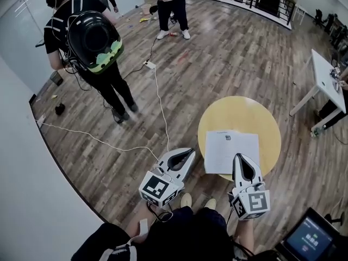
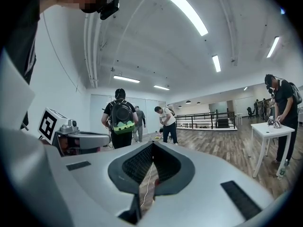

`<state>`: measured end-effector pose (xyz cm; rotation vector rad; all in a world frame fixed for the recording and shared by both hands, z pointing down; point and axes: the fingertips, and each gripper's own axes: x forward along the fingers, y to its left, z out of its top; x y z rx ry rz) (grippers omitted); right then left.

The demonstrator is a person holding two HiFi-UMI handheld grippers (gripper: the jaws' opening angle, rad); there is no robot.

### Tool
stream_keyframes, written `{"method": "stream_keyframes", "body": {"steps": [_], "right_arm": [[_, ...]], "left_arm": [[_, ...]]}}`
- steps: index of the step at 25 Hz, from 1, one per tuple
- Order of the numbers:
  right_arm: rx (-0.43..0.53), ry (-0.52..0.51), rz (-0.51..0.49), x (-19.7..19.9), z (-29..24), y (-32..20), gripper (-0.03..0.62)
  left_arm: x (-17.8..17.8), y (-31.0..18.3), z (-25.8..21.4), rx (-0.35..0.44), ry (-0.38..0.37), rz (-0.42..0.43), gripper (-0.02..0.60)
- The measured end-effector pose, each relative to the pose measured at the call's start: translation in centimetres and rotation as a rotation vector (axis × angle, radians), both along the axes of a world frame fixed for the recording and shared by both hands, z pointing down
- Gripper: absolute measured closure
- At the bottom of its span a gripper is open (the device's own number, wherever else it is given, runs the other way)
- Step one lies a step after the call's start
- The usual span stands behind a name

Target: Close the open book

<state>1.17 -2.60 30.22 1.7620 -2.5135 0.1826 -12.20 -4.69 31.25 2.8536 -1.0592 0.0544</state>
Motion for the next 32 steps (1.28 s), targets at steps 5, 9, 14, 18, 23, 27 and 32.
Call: {"method": "stream_keyframes", "body": {"steps": [5, 9, 14, 18, 23, 27, 32], "right_arm": [[-0.018, 0.001, -0.031, 0.9, 1.1, -1.0, 0.597], [-0.029, 0.001, -0.049, 1.5, 1.6, -1.2, 0.597], [-0.034, 0.004, -0.078, 1.7, 1.9, -1.7, 0.597], [-0.05, -0.002, -0.087, 1.8, 2.5, -2.1, 0.597], [-0.087, -0.009, -0.097, 1.8, 4.4, -1.8, 0.597], [-0.134, -0.007, -0.105, 1.6, 6.7, -2.0, 0.597], [-0.238, -0.034, -0.108, 1.0, 10.9, -1.0, 0.597]], "left_arm": [[1.3, -0.8, 0.7, -0.002, -0.006, -0.018, 0.584], [1.9, -0.5, 1.3, -0.011, -0.014, -0.033, 0.584], [2.3, -0.9, 2.0, -0.028, -0.016, -0.047, 0.584], [2.5, -1.1, 2.9, -0.051, -0.02, -0.052, 0.583], [2.6, -0.5, 5.0, -0.1, -0.026, -0.054, 0.583], [2.6, -0.3, 7.2, -0.152, -0.038, -0.06, 0.583], [2.5, 0.5, 10.8, -0.239, -0.05, -0.066, 0.583]]}}
